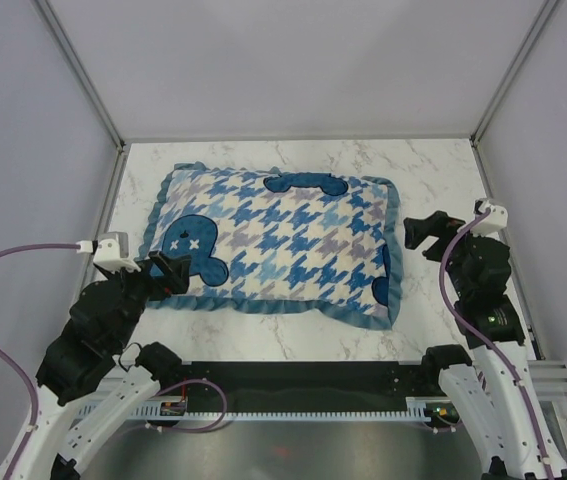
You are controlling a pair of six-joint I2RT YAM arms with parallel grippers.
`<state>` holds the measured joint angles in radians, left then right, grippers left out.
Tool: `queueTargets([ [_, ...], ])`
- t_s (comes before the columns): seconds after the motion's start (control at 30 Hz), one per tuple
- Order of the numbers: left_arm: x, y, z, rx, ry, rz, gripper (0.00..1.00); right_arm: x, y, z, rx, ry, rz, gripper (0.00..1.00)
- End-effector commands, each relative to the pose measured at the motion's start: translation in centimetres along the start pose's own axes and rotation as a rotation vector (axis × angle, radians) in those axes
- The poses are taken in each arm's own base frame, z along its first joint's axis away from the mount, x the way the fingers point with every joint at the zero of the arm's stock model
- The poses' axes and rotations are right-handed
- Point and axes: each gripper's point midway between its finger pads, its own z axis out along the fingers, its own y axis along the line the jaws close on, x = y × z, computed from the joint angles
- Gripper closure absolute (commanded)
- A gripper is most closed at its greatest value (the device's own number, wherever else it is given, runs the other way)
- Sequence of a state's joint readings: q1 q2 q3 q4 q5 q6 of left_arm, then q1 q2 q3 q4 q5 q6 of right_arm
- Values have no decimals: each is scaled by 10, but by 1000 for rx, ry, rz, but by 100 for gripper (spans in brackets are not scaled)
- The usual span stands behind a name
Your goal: Put the pillow into the pillowcase
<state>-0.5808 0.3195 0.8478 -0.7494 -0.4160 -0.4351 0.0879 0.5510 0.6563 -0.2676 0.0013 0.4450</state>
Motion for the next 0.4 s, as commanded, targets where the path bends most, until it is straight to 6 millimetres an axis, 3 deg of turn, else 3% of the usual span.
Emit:
queueTargets([
  [0.0,1,6,-2,-9,-12,35,0,7,-3,1,6,11,11,7],
  [0.37,13,2,9,-18,51,65,0,17,-3,11,4,67,8,6],
])
